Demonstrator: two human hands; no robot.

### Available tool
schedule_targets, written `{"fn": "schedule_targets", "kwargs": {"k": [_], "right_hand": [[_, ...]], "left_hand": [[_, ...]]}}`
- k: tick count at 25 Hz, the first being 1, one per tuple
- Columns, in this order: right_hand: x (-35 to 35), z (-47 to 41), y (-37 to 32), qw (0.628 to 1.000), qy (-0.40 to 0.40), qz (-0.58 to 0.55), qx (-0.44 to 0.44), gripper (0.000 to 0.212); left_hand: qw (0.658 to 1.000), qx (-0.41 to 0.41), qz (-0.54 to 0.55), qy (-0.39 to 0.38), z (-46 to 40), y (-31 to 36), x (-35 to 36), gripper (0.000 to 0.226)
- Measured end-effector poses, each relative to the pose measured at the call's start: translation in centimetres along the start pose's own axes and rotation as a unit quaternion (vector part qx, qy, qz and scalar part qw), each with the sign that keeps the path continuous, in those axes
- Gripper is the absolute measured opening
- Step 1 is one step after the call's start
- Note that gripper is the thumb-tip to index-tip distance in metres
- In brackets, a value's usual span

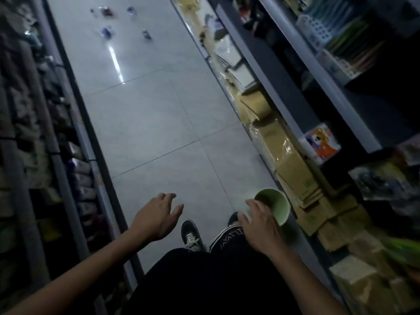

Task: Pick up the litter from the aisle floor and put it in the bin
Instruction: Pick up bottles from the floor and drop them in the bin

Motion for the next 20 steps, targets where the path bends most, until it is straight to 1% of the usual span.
{"fn": "schedule_targets", "kwargs": {"k": [3, 7, 9, 11, 16, 20], "right_hand": [[-1.2, -1.6, -0.1, 1.000, -0.014, 0.010, -0.026, 0.054], [-3.7, -5.3, 1.3, 0.998, -0.050, 0.019, -0.044, 0.064], [-5.2, -8.1, 1.3, 0.996, -0.062, 0.031, -0.063, 0.065], [-6.6, -11.4, 0.6, 0.991, -0.074, 0.052, -0.101, 0.063], [-9.5, -20.6, -5.0, 0.974, -0.105, 0.088, -0.182, 0.062], [-10.5, -28.9, -11.1, 0.961, -0.109, 0.111, -0.229, 0.062]], "left_hand": [[0.999, -0.021, 0.028, 0.015, -0.3, 0.1, -1.1, 0.064], [0.996, -0.042, 0.063, 0.048, -2.1, 3.0, -2.9, 0.063], [0.994, -0.067, 0.074, 0.048, -3.1, 4.3, -3.4, 0.062], [0.992, -0.091, 0.081, 0.041, -4.1, 4.7, -3.7, 0.063], [0.974, -0.171, 0.143, 0.031, -5.9, 2.8, -4.0, 0.061], [0.958, -0.211, 0.191, 0.038, -9.4, -0.8, -6.8, 0.060]]}}
Point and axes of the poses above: each hand's wrist, its own z-axis away from the middle knuckle, its own x-axis out of the palm, y = z × x, the point moved 1 cm from there along -z, towards the middle knuckle, and after that the axes turned 13 degrees about -x, right-handed, at the moved point
